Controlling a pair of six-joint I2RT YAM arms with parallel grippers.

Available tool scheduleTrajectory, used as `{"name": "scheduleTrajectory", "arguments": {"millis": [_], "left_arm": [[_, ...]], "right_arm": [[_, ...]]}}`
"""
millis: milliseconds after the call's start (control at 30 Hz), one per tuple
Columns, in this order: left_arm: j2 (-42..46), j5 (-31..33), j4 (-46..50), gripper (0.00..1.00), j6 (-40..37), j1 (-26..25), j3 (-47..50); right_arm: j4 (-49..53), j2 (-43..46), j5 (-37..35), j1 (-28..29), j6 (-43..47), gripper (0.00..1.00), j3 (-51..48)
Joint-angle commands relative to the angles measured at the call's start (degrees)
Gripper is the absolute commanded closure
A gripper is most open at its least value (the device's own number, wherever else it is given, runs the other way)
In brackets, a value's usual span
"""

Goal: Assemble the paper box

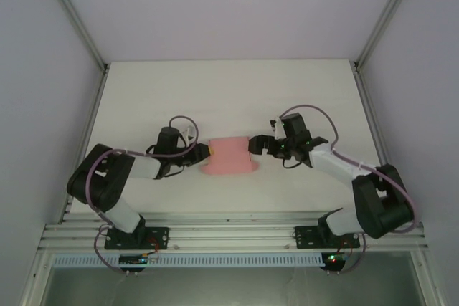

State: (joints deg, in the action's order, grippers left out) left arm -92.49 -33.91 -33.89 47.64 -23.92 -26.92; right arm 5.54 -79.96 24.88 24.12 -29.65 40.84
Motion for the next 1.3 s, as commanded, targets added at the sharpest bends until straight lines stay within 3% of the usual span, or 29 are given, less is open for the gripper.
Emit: {"name": "scheduleTrajectory", "arguments": {"millis": [0, 300, 600, 900, 967, 1000, 1100, 1167, 1200, 1267], "left_arm": [[-1.66, -2.93, -5.04, 0.84, 1.97, 1.07, 1.59], [-2.49, -4.24, -10.07, 0.86, 3.62, 2.12, 3.25], [-7.93, -6.77, -20.71, 0.89, 8.46, 3.09, 5.09], [-7.16, -7.13, -19.72, 0.81, 7.68, 3.09, 3.94], [-5.36, -6.87, -17.48, 0.72, 6.62, 3.12, 3.09], [-3.75, -6.42, -15.14, 0.61, 5.58, 3.09, 2.31], [2.31, -3.35, -3.56, 0.46, 0.25, 3.1, -1.23], [7.26, 0.69, 5.18, 0.11, -4.27, 3.02, -3.49], [10.1, 3.18, 9.21, 0.0, -6.76, 2.84, -4.49], [14.76, 6.78, 15.76, 0.0, -13.01, 2.02, -6.66]], "right_arm": [[-1.9, -3.43, 8.21, -0.33, -2.51, 0.01, 2.58], [-3.6, -12.22, 14.21, 0.38, -5.02, 0.02, 5.61], [-12.47, -17.36, 20.77, 2.41, -9.14, 0.05, 5.92], [-20.4, -16.25, 23.28, 1.81, -14.65, 0.39, 3.34], [-20.18, -15.3, 22.86, 1.42, -14.99, 0.48, 2.88], [-20.0, -14.68, 22.67, 1.19, -15.13, 0.51, 2.63], [-18.78, -12.65, 22.12, 0.36, -15.76, 0.54, 2.33], [-16.92, -11.4, 21.7, -0.24, -16.74, 0.54, 2.58], [-15.71, -10.78, 21.9, -0.63, -16.66, 0.54, 2.78], [-14.07, -9.44, 20.98, -1.22, -19.0, 0.54, 2.91]]}}
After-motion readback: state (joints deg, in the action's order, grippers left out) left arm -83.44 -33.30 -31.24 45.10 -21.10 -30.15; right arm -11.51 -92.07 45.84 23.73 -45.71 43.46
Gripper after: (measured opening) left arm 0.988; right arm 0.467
